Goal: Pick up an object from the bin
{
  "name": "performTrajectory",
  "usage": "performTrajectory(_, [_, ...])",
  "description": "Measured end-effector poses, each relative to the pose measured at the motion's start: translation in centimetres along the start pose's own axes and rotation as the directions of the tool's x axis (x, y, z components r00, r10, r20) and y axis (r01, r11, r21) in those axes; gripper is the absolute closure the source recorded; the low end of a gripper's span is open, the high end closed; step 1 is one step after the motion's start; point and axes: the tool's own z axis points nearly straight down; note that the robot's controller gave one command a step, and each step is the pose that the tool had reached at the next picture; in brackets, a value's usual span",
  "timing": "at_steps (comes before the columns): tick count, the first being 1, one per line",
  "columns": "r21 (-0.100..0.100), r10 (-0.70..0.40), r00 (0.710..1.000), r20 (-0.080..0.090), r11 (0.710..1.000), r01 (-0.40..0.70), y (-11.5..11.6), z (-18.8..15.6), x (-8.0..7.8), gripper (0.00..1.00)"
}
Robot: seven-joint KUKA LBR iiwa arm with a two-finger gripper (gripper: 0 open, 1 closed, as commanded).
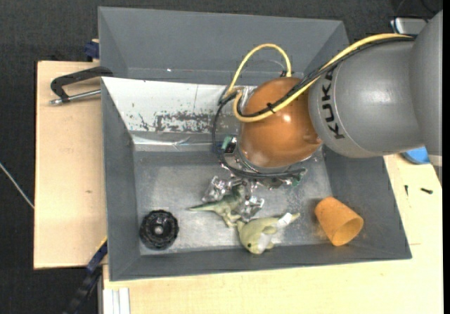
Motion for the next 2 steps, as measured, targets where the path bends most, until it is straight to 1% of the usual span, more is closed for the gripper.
performTrajectory(1, [0.003, 0.002, 1.0, 0.001, 1.0, -0.002, -0.2, -8.9, -0.3, 1.0])
performTrajectory(2, [-0.001, 0.004, 1.0, -0.002, 1.0, -0.004, -0.3, -11.1, -0.6, 1.0])
